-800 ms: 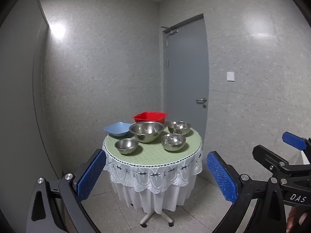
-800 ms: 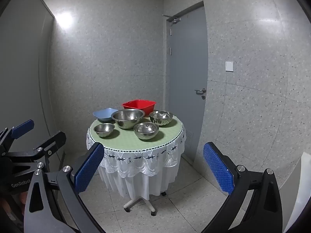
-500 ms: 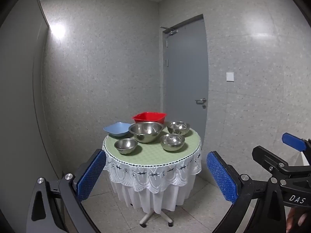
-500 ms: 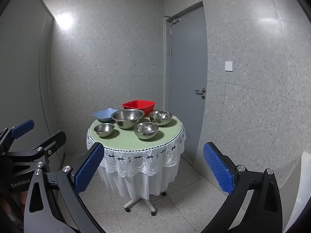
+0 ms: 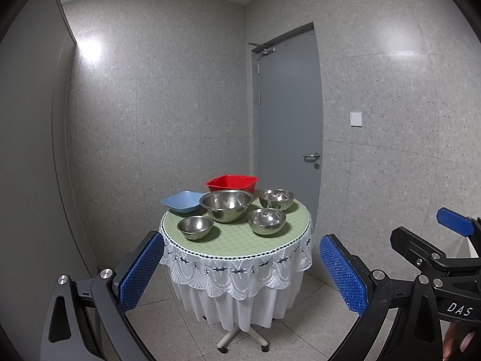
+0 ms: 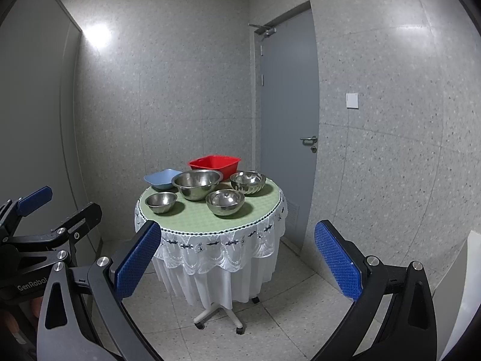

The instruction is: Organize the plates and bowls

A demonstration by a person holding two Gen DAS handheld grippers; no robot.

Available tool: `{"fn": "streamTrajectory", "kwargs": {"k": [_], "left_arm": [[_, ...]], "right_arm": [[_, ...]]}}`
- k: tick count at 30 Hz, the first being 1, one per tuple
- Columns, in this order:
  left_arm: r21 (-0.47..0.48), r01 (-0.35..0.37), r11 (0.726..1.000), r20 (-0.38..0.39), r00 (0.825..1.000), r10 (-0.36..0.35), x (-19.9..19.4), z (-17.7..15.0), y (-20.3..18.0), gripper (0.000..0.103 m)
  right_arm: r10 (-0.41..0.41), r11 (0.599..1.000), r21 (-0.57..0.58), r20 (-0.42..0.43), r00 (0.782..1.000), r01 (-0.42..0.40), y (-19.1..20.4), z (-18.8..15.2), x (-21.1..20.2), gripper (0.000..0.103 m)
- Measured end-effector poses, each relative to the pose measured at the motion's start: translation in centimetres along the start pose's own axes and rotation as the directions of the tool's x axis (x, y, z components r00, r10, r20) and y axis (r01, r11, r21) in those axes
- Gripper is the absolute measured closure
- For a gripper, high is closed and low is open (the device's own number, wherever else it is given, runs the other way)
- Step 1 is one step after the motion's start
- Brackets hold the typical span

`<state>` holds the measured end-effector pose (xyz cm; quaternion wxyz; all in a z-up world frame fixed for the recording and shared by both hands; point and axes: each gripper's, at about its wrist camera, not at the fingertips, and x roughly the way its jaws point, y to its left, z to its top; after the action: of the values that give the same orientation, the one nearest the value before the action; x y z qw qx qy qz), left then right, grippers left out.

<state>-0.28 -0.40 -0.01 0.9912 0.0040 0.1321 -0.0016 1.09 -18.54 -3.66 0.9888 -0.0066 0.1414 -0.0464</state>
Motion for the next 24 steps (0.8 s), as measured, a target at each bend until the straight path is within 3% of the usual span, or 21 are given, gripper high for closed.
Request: {"fn": "streamTrajectory", "kwargs": {"k": [24], "left_arm": [[-0.002,0.002,1.000,-0.006,1.000,-0.002,0.7,0.4,-0.6,0.001]], "right_arm": [[0.001,1.000,0.016,-0.005,1.000,-0.001,-1.1,0.0,0.3,0.000]]}}
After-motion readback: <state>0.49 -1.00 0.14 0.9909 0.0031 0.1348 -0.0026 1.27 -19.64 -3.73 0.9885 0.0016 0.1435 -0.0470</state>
